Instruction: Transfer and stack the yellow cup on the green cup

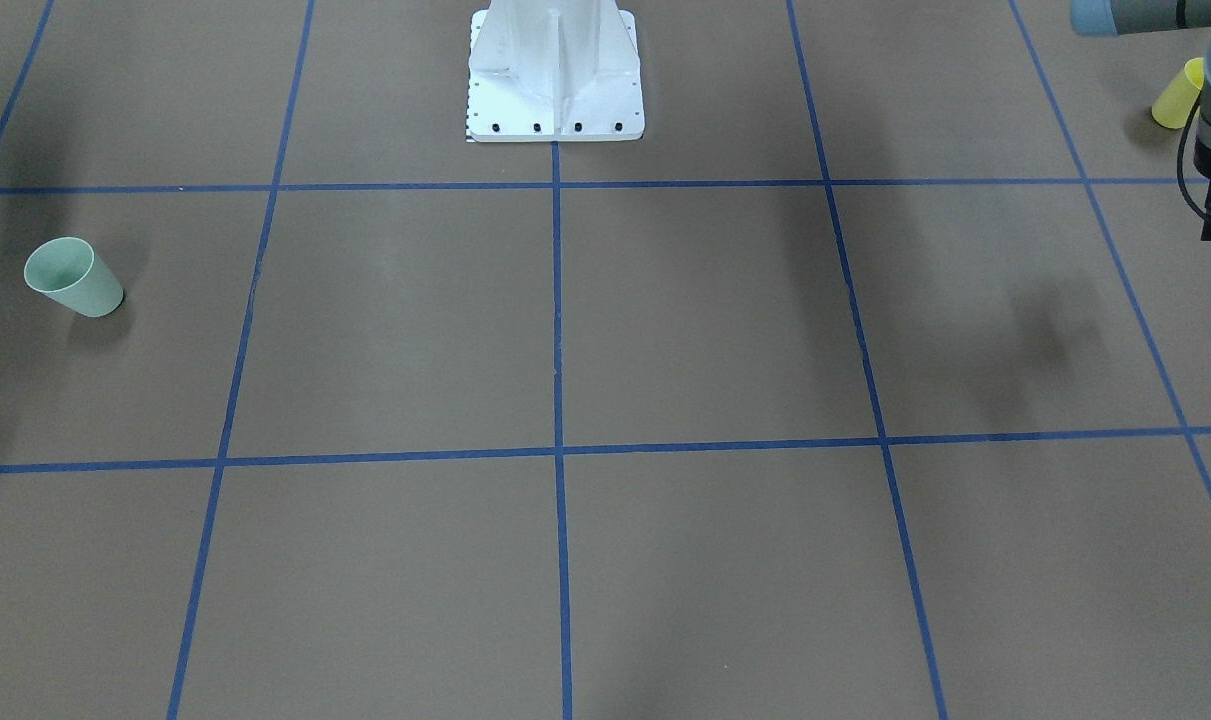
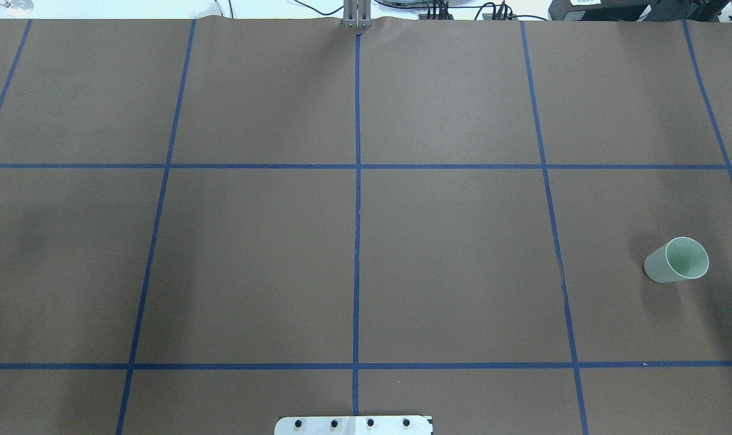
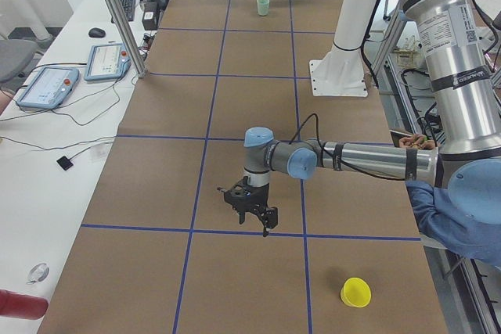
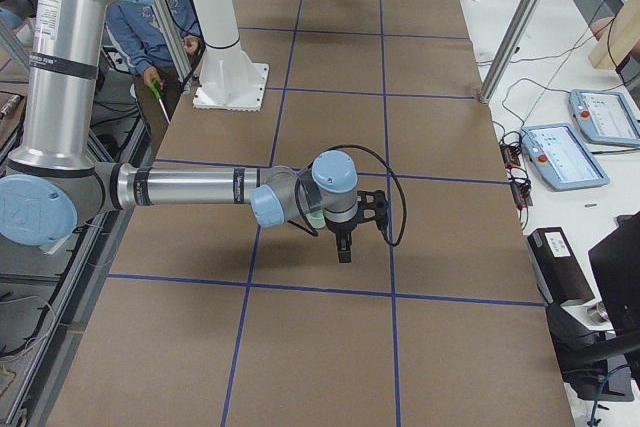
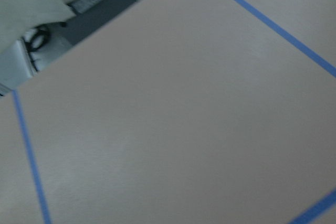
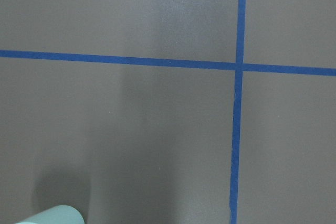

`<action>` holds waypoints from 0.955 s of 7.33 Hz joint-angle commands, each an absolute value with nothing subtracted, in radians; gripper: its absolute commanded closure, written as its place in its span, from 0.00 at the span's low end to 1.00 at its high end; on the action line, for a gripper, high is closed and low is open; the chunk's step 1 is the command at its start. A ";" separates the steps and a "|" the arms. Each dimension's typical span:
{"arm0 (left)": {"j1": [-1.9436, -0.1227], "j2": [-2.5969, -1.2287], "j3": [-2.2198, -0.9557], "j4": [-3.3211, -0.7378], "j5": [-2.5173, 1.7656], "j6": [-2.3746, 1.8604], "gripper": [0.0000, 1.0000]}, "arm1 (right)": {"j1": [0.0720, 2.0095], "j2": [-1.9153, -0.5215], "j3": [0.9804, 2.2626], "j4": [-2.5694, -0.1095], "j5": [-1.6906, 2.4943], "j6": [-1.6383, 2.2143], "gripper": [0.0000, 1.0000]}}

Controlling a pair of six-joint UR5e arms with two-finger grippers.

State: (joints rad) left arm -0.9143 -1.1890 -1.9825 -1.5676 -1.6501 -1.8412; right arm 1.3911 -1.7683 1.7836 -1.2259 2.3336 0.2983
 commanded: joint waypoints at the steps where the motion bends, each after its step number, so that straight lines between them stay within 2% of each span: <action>1: -0.746 -1.183 -2.020 -1.319 -1.614 -2.159 0.00 | 1.364 -1.772 1.786 -1.215 2.338 0.301 0.00; 2: -0.645 -1.189 -2.025 -1.225 -1.617 -2.315 0.01 | 1.364 -1.795 1.784 -1.182 2.351 0.298 0.00; 4: -0.582 -1.152 -1.997 -1.194 -1.623 -2.541 0.01 | 1.355 -1.801 1.784 -1.169 2.349 0.296 0.00; 7: -0.537 -1.154 -1.783 -1.170 -1.699 -2.692 0.01 | 1.330 -1.815 1.787 -1.147 2.347 0.293 0.00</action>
State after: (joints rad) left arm -0.5533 -1.1519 -1.8780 -1.1698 -1.6498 -2.6557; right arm 1.3342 -1.8050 1.7840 -1.1562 2.3466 0.2954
